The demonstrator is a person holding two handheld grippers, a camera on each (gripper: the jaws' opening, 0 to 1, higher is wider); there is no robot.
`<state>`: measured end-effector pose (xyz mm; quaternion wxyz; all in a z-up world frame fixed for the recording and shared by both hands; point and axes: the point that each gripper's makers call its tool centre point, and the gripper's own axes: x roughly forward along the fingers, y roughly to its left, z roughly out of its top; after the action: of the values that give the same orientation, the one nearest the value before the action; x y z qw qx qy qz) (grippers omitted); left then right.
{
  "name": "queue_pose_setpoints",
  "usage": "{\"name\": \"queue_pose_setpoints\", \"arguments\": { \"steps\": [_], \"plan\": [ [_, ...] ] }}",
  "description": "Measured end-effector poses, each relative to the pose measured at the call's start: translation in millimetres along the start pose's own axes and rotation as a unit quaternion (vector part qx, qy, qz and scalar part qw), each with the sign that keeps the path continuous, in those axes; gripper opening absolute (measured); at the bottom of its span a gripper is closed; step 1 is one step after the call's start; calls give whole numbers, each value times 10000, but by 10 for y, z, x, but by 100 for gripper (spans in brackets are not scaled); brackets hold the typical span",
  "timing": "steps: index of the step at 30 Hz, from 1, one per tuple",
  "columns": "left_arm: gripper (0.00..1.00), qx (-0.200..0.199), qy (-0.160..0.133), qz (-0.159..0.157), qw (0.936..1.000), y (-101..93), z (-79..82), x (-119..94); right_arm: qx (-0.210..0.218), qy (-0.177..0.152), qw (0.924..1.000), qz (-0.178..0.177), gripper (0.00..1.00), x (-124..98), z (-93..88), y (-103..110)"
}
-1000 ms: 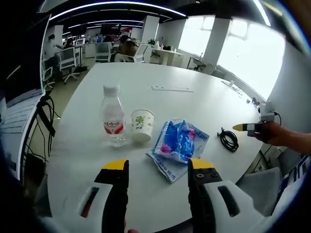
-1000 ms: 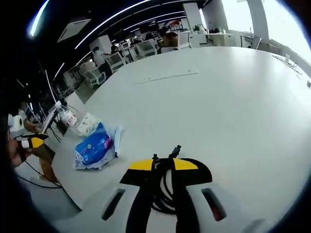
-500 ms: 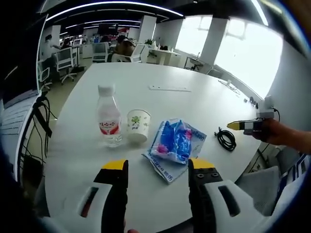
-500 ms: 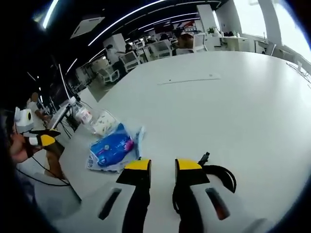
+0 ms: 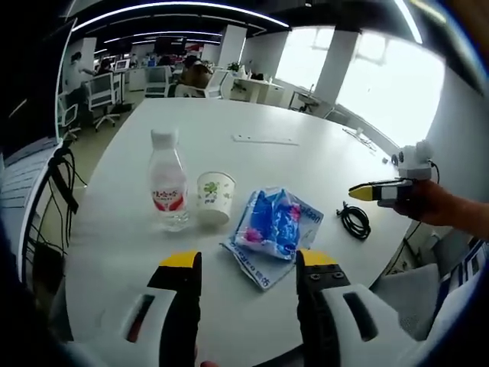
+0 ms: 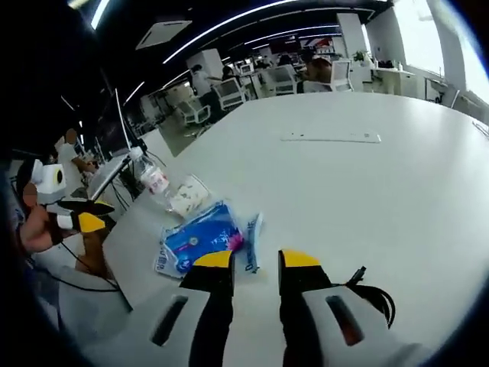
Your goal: Arrange the tabletop items into an orderly group along one side of the table until the central work area is clear of visible clutter.
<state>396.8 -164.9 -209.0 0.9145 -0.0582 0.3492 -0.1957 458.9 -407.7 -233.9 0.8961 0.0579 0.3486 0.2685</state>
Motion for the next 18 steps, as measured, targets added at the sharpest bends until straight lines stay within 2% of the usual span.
{"name": "queue_pose_setpoints", "arguments": {
  "steps": [7, 18],
  "plan": [
    [50, -111, -83, 0, 9999, 20, 24, 19, -220, 145, 9994, 211, 21, 143, 2, 185],
    [50, -156, 5, 86, 9998, 115, -56, 16, -383, 335, 9978, 437, 22, 397, 11, 362]
  ]
}}
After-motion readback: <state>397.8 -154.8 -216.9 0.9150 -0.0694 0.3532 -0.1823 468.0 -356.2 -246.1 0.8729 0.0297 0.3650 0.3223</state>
